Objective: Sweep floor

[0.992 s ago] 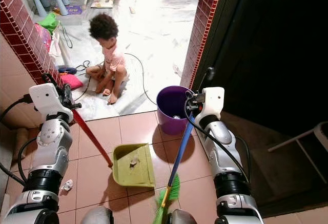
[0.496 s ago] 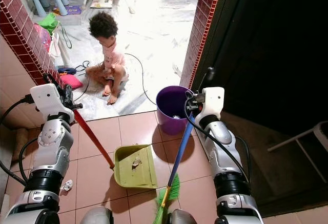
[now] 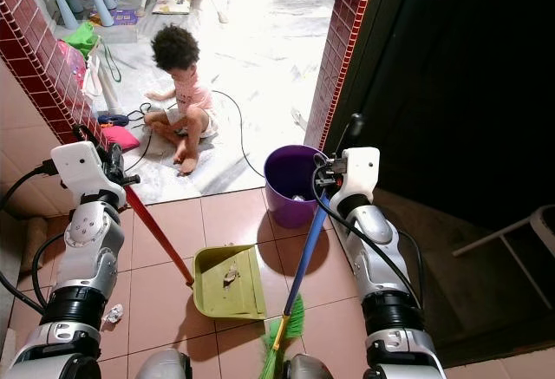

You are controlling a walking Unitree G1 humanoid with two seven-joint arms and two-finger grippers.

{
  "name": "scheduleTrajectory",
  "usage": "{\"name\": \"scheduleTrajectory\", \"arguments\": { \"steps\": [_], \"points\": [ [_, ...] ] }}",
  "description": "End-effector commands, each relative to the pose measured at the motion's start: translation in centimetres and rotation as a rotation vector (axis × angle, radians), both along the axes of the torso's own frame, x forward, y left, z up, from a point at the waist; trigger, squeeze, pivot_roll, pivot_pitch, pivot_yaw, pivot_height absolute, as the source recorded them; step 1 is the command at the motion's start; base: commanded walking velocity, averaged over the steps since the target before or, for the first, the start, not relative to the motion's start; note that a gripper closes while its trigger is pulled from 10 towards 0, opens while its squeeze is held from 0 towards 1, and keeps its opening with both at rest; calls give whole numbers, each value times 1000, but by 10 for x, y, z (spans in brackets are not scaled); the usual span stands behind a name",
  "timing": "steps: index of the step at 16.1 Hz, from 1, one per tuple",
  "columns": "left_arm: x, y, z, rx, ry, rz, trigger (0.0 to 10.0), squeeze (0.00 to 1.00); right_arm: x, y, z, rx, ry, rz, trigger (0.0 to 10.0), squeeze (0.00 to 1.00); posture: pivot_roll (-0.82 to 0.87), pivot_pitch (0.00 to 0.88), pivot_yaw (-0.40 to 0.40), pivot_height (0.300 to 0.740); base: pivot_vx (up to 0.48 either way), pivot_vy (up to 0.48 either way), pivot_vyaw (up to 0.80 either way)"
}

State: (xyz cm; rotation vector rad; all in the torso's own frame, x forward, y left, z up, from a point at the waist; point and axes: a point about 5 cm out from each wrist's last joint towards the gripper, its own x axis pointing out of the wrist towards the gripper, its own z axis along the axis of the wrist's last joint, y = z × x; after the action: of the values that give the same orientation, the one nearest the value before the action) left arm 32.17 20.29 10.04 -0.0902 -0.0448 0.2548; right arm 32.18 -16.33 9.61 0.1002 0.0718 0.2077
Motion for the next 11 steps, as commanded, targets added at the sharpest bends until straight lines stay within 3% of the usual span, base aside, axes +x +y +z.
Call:
{"name": "scheduleTrajectory", "arguments": {
  "steps": [1, 11],
  "points": [
    [1, 2, 11, 1, -47, 13, 10000, 0, 3, -1, 10, -7, -51, -9, 10000, 0, -97, 0, 0, 740, 0, 0, 0],
    [1, 2, 11, 1, -47, 13, 10000, 0, 3, -1, 10, -7, -51, -9, 10000, 0, -97, 0, 0, 740, 0, 0, 0]
  ]
}}
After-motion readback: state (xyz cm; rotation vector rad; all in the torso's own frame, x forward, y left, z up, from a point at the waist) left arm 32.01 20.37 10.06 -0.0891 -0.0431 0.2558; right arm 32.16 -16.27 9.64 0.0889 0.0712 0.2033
